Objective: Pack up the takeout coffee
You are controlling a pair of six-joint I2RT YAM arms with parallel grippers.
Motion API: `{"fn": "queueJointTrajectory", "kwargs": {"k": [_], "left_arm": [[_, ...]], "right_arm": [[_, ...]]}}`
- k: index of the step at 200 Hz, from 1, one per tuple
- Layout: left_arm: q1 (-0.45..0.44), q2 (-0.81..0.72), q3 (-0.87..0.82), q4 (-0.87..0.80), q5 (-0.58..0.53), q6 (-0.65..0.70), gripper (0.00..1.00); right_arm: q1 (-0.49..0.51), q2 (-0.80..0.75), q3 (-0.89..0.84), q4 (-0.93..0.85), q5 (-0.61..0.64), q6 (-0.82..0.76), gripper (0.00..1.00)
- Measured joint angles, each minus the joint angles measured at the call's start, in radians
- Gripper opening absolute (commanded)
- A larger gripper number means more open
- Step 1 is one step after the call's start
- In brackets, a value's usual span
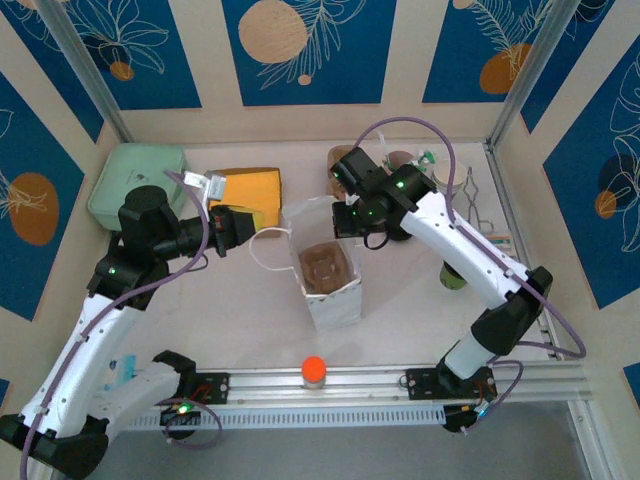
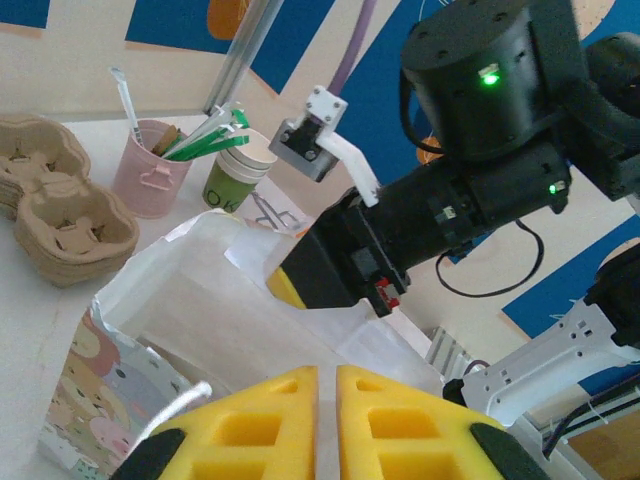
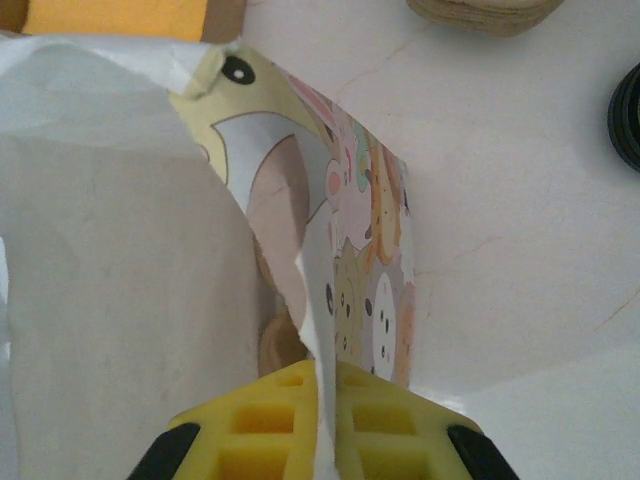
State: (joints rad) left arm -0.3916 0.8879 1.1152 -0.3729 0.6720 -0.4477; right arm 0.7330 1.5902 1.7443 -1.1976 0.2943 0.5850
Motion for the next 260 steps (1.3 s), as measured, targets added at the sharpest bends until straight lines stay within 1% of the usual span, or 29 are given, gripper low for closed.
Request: {"fn": "queueJointTrajectory", "kwargs": {"k": [50, 62, 69, 95, 104, 125, 152, 158, 168, 172, 203, 227, 242, 260], "left_arm": [[0.0, 0.0, 0.0, 0.0, 0.0, 0.0, 0.13], [0.0, 0.0, 0.0, 0.0, 0.0, 0.0, 0.14], [0.0, 0.0, 0.0, 0.0, -0.001, 0.0, 0.14], [0.0, 0.0, 0.0, 0.0, -0.003, 0.001, 0.14], [0.0, 0.0, 0.0, -0.001, -0.004, 0.002, 0.14], [0.0, 0.0, 0.0, -0.002, -0.012, 0.005, 0.14], [-0.002, 0.0, 0.0, -0.002, -0.019, 0.008, 0.14], [-0.002, 0.0, 0.0, -0.002, -0.019, 0.01, 0.14], [-0.002, 0.0, 0.0, -0.002, -0.019, 0.011, 0.14], [-0.002, 0.0, 0.0, -0.002, -0.019, 0.012, 0.14], [-0.002, -0.002, 0.0, -0.002, -0.023, 0.014, 0.15], [-0.002, -0.005, 0.0, -0.002, -0.026, 0.027, 0.15], [-0.002, -0.008, 0.0, -0.002, -0.026, 0.031, 0.15], [-0.002, -0.012, -0.001, -0.002, -0.026, 0.035, 0.15]], "right_arm": [[-0.027, 0.029, 0.001, -0.001, -0.006, -0.02, 0.03], [-0.029, 0.038, 0.016, -0.007, -0.006, -0.025, 0.06], [-0.029, 0.047, 0.032, -0.012, -0.006, -0.029, 0.13], [-0.028, 0.077, 0.085, -0.027, 0.001, -0.041, 0.57], [-0.025, 0.085, 0.103, -0.035, 0.013, -0.04, 0.67], [-0.012, 0.093, 0.132, -0.064, 0.043, -0.039, 0.81], [0.011, 0.093, 0.183, -0.124, 0.085, -0.031, 0.87], [0.014, 0.093, 0.2, -0.137, 0.094, -0.03, 0.9], [0.02, 0.091, 0.235, -0.164, 0.113, -0.031, 0.92], [0.021, 0.09, 0.247, -0.172, 0.119, -0.028, 1.0], [0.024, 0.047, 0.324, -0.233, 0.158, -0.034, 0.99], [0.013, -0.019, 0.334, -0.27, 0.187, -0.043, 0.99], [-0.022, -0.071, 0.315, -0.288, 0.204, -0.048, 0.99], [-0.103, -0.147, 0.232, -0.29, 0.213, -0.053, 0.99]]}}
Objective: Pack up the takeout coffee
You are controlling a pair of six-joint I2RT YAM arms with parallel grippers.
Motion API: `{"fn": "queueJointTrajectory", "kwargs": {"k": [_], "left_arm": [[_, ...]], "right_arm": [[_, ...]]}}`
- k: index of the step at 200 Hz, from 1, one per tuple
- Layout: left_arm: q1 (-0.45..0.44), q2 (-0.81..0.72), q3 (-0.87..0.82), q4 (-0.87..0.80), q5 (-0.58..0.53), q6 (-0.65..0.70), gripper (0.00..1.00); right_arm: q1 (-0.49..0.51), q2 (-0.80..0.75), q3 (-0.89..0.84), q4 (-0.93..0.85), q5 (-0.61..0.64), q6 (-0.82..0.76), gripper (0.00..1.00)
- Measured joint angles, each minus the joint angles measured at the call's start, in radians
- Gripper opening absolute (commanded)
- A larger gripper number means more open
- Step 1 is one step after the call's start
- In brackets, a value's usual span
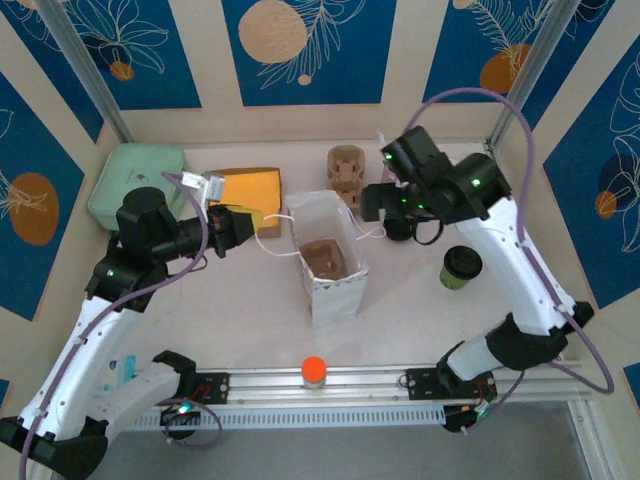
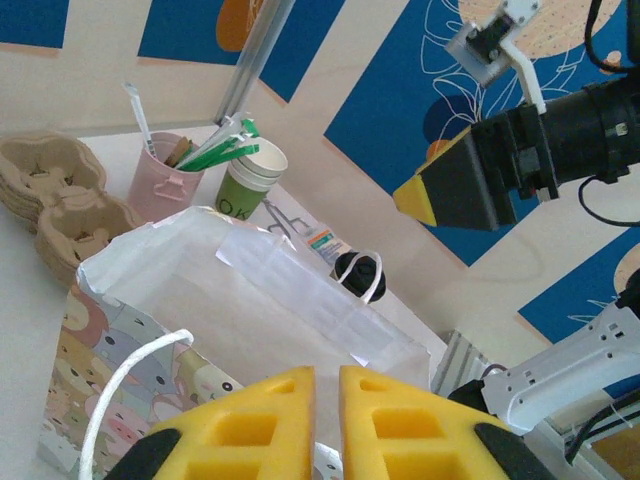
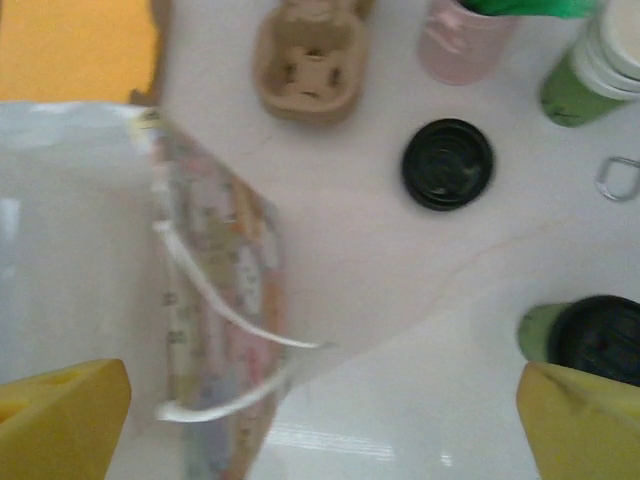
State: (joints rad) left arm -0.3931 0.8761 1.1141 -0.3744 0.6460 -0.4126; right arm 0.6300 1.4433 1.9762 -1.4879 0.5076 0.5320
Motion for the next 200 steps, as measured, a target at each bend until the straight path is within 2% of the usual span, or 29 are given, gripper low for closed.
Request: {"fn": "queueJointTrajectory", "kwargs": {"k": [54, 75, 101, 142, 200], "left_arm": [[0.0, -0.004, -0.024, 0.016, 0.0, 0.0, 0.15], [0.0, -0.004, -0.029, 0.022, 0.001, 0.0, 0.15], [0.0, -0.003, -0.03, 0.025, 0.001, 0.0, 0.15], [0.0, -0.003, -0.034, 0.039, 0.001, 0.0, 0.15], [0.0, -0.005, -0.047, 0.053, 0.001, 0.0, 0.15]], "right_arm": [[-0.309, -0.183, -0.401, 0.072, -0.046, -0.032, 0.99], [-0.421, -0.216, -0.536, 0.121, -0.084, -0.055, 1.0], [-0.53, -0.219, -0.657, 0.176, -0.119, -0.077, 0.96], [-0.613, -0.216, -0.748, 0.241, -0.142, -0.109, 0.92], [-0.628, -0.181, -0.748, 0.267, -0.094, -0.095, 0.93]]}}
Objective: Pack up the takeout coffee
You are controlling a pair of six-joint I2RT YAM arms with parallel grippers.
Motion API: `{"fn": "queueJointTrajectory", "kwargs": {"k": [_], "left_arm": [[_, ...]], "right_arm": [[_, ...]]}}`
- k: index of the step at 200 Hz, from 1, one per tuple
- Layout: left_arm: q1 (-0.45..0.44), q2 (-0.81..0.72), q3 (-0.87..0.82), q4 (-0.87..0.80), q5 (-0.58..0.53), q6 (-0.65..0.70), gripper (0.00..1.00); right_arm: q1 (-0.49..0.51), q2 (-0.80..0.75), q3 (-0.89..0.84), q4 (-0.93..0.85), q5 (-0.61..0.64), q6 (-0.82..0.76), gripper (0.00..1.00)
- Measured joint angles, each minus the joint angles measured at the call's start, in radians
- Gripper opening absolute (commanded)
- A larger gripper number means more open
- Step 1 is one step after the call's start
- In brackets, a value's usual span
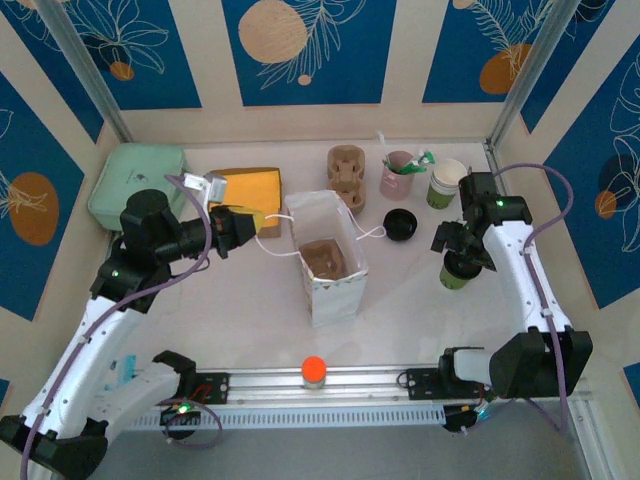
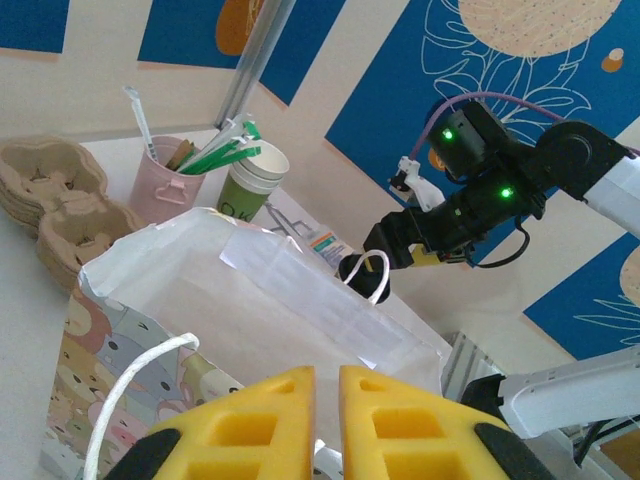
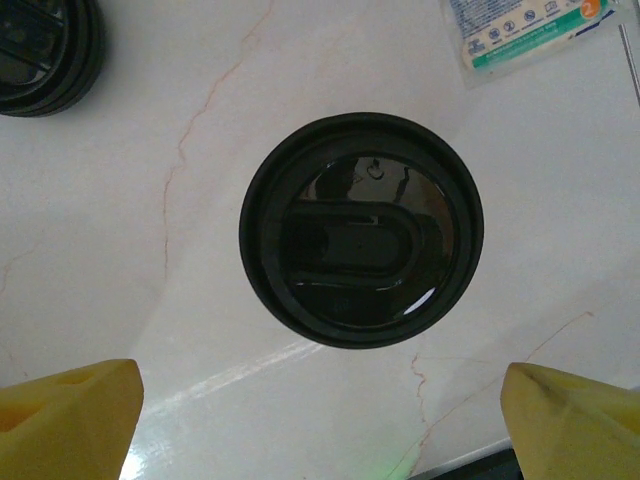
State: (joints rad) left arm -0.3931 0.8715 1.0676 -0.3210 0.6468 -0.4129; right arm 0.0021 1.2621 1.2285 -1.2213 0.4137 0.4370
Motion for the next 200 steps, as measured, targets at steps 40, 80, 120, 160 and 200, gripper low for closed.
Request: {"fn": "queueJointTrajectory", "kwargs": {"k": [40, 80, 120, 160, 200], "left_arm": [[0.0, -0.011, -0.013, 0.0, 0.0, 0.001, 0.15], [0.0, -0.029, -0.023, 0.002, 0.004, 0.0, 0.15], [0.0, -0.031, -0.042, 0.008, 0.008, 0.0, 0.15], [0.0, -0.028, -0.044, 0.022, 0.008, 0.0, 0.15], [0.0, -0.024, -0.044, 0.026, 0.008, 0.0, 0.15]], "right_arm": [[-0.012, 0.01, -0.017, 0.032, 0.019, 0.057, 0.97], [-0.036, 0.066, -0.059, 0.069, 0.013, 0.087, 0.99], [-0.053, 0.084, -0.101, 0.108, 0.008, 0.096, 0.99], [-0.081, 0.091, -0.128, 0.144, -0.011, 0.095, 0.99], [-0.083, 0.129, -0.132, 0.183, -0.044, 0.095, 0.92]]}}
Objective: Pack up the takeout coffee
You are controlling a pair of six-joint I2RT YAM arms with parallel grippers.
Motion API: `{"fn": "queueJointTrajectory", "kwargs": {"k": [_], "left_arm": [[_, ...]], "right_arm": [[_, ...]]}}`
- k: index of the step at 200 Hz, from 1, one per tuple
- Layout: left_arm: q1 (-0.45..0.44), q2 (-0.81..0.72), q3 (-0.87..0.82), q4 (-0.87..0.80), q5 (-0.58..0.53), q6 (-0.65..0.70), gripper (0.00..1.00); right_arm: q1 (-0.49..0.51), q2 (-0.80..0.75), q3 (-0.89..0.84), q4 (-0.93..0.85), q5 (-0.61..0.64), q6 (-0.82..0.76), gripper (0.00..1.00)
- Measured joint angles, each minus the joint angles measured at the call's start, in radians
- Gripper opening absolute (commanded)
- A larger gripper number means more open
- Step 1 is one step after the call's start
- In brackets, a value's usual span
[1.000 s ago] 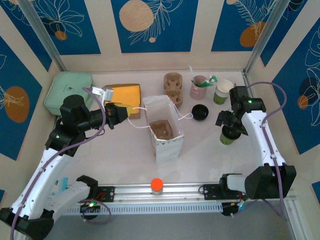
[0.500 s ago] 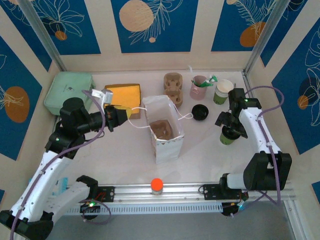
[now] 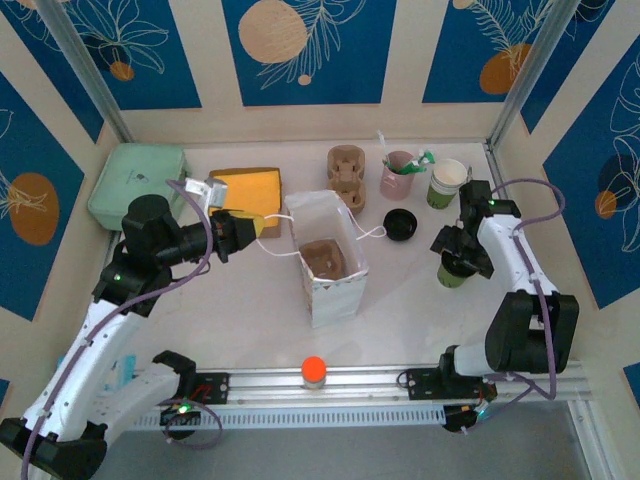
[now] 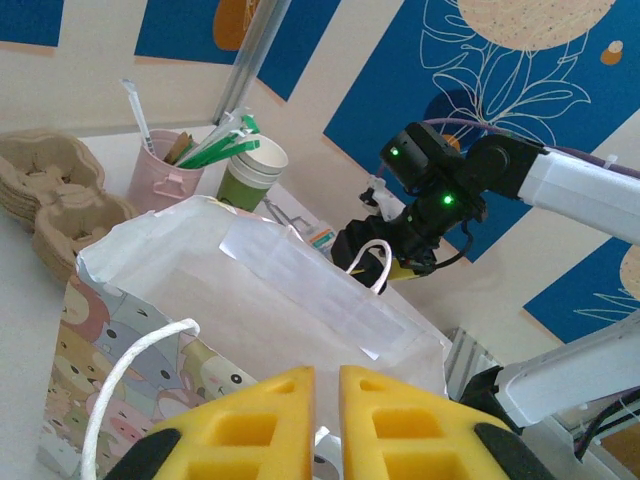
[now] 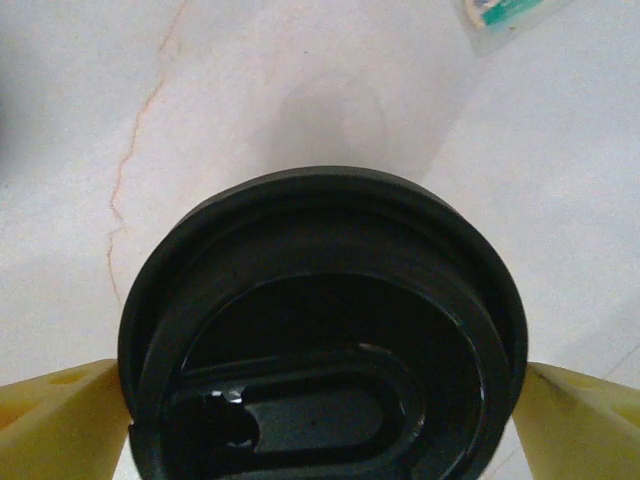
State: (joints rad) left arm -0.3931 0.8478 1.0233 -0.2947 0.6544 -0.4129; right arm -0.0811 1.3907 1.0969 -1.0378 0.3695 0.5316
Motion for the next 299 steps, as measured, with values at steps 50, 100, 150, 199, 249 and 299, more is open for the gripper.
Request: {"fn": "queueJointTrajectory", "kwargs": {"k": [50, 100, 150, 199, 249, 299], "left_arm": [[0.0, 0.0, 0.0, -0.001, 0.0, 0.0, 0.15], [0.0, 0.0, 0.0, -0.005, -0.001, 0.003, 0.15], [0.0, 0.0, 0.001, -0.02, -0.001, 0.013, 0.14], [0.0, 0.0, 0.003, -0.028, -0.002, 0.03, 0.15], [0.0, 0.0, 0.003, -0.029, -0.005, 0.03, 0.15], [0.0, 0.0, 0.003, -0.035, -0.005, 0.03, 0.15]], "right_arm": [[0.0, 0.003, 0.0, 0.016, -0.012, 0.0, 0.84], [0.007, 0.011, 0.005, 0.021, -0.018, 0.012, 0.83], [0.06, 0.06, 0.047, 0.028, -0.014, 0.05, 0.87], [0.102, 0.105, 0.074, 0.045, -0.035, 0.08, 0.99], [0.122, 0.099, 0.094, 0.024, -0.05, 0.086, 0.99], [0.122, 0.058, 0.145, -0.002, -0.03, 0.02, 0.99]]}}
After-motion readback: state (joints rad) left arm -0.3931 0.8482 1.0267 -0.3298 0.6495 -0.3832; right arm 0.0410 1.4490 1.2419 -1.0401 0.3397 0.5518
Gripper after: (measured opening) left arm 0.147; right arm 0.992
